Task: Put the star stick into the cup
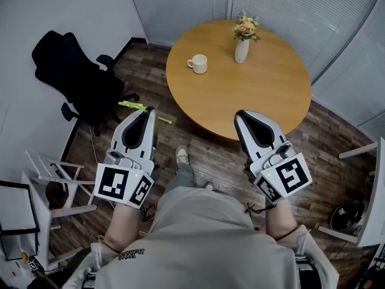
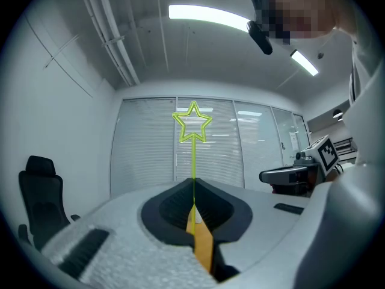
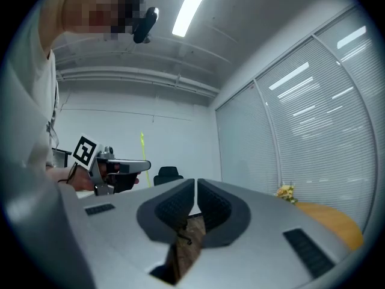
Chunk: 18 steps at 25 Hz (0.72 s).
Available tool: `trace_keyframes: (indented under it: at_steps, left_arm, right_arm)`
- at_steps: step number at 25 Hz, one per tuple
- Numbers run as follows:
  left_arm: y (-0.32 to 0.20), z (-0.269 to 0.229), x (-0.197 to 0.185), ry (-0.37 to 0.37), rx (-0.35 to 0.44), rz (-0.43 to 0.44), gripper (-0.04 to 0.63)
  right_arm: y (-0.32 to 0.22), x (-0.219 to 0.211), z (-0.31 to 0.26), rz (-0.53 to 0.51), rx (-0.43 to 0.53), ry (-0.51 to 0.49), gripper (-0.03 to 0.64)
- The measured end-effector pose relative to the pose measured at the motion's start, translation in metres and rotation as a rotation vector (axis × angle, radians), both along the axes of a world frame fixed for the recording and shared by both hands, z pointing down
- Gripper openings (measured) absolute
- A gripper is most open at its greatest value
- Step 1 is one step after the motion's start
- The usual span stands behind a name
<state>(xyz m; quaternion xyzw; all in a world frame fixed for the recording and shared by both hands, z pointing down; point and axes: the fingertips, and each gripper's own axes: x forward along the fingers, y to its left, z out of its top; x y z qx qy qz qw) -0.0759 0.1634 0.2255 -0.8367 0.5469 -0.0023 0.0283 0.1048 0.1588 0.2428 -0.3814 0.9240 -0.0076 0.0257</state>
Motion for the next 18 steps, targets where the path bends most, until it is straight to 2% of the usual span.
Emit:
trace_keyframes:
  at_steps: [9,18]
  left_arm:
    - [-0.037,0.007,-0.011,0.004,-0.017,0.026,0.023]
    - [-0.096,0.029,-0.017,-0.004,-0.078,0.062,0.023]
  right_arm:
    - [-0.036,-0.018,0.009,0.005,-0.022,0.014,0.037]
    - [-0.093,-0.03,0.02,0.021,-0.055,0.027,0.037]
